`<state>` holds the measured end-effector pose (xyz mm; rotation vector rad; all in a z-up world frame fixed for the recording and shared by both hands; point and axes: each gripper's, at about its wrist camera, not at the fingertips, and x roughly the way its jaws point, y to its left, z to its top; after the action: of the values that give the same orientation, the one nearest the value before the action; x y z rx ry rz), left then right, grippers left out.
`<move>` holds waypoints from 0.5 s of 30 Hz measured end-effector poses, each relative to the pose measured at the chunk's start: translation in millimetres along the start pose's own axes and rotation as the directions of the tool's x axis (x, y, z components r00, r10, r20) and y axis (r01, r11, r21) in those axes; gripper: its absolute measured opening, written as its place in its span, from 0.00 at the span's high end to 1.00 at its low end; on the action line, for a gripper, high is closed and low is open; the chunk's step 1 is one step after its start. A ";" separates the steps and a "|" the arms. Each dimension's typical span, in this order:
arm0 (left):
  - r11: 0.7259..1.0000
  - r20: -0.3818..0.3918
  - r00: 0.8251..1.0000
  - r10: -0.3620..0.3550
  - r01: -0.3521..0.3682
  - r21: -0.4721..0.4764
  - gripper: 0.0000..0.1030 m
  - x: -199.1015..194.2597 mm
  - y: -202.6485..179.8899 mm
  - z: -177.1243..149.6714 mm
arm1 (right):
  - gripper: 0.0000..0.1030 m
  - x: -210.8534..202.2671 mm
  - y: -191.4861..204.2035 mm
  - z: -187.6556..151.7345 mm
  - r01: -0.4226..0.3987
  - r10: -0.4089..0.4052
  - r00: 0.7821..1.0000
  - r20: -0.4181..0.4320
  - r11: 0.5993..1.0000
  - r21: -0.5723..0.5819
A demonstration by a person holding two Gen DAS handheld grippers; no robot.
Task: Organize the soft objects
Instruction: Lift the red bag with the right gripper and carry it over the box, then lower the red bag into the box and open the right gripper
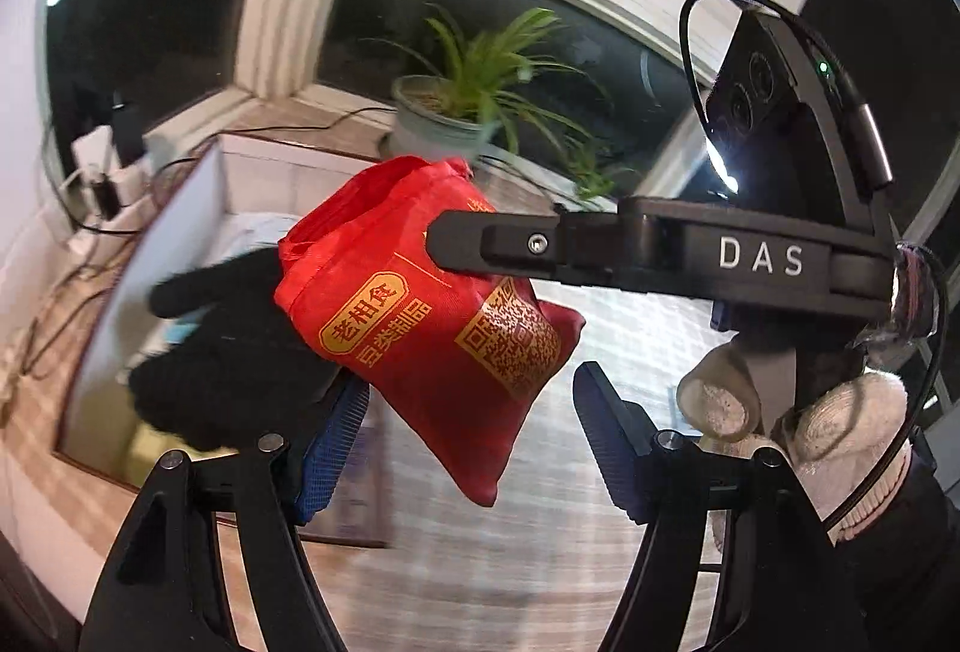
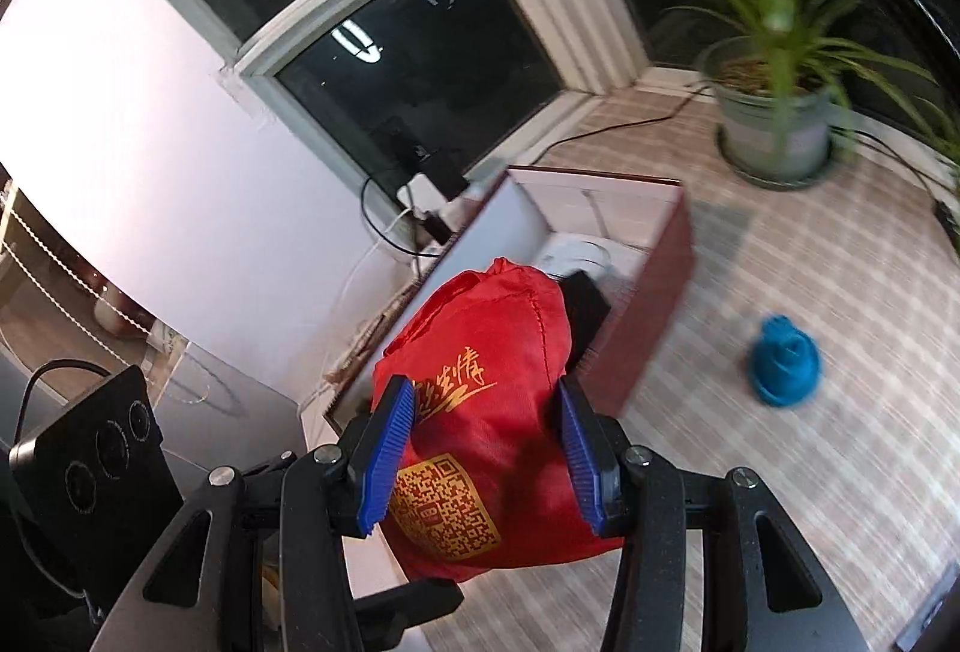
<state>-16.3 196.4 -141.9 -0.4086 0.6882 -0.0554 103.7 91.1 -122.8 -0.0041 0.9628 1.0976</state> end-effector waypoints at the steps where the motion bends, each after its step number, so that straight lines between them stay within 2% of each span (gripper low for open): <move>1: 1.000 -0.001 1.000 0.005 -0.005 -0.007 0.33 -0.5 6.7 1.4 | 0.57 9.3 4.5 4.8 -0.004 0.004 1.000 -0.007 1.000 -0.003; 7: 0.998 -0.027 0.999 0.035 -0.036 -0.053 0.33 4.5 48.0 9.4 | 0.57 52.0 16.9 17.1 -0.009 0.009 0.999 -0.047 1.000 -0.003; 8: 0.998 -0.030 0.999 0.044 -0.045 -0.053 0.36 4.2 53.2 9.2 | 0.57 57.1 17.7 18.4 -0.007 0.007 0.999 -0.053 1.000 -0.003; 15: 0.995 -0.053 0.996 0.077 -0.080 -0.057 0.39 13.3 74.7 12.8 | 0.57 81.1 18.3 26.5 0.003 -0.003 0.997 -0.080 1.000 0.005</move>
<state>-4.2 267.2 -169.7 -0.4381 0.7565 0.0292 116.3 172.4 -151.9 -0.0458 1.0363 1.0990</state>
